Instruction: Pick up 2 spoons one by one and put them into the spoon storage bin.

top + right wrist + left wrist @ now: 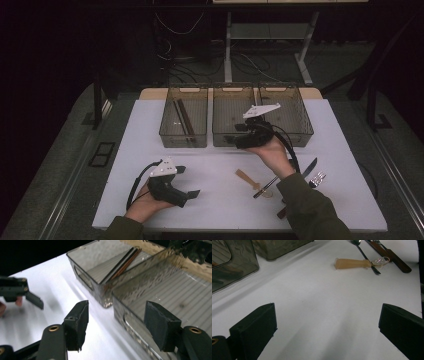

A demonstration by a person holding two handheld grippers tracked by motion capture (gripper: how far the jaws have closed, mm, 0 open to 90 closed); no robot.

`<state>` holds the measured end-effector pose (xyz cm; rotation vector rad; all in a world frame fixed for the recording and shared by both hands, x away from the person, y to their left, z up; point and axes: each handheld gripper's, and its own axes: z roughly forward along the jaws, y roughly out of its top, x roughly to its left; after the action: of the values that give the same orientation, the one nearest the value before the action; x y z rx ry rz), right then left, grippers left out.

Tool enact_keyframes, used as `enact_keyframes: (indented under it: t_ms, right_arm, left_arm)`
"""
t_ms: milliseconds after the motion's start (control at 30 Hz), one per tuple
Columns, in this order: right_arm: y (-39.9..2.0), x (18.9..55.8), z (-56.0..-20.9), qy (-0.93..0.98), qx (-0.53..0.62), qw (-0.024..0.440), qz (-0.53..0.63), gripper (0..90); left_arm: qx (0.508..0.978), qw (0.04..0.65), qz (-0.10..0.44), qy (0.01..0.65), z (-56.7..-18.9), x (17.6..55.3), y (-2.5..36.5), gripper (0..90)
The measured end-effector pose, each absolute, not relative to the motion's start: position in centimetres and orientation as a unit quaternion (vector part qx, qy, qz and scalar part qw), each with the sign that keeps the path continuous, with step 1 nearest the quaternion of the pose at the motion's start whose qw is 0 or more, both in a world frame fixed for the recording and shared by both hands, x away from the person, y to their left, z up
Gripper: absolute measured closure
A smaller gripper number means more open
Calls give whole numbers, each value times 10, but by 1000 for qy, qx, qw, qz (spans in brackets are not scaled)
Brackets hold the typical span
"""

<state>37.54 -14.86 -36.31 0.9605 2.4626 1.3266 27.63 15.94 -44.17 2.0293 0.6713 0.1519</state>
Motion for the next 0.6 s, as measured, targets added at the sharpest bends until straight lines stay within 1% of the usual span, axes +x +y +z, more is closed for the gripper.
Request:
enact_keyframes:
  t_ms: [200,333,600]
  right_arm:
    - [-167,358,-372,834,320,91,441,367]
    - [-180,345,-380,829,328,79,446,372]
    - [-197,321,-397,842,329,75,421,387]
  left_arm:
    - [834,477,64,270,-441,276,160,12]
    - [833,476,66,272,-440,274,159,12]
    - [838,470,71,268,-441,274,158,13]
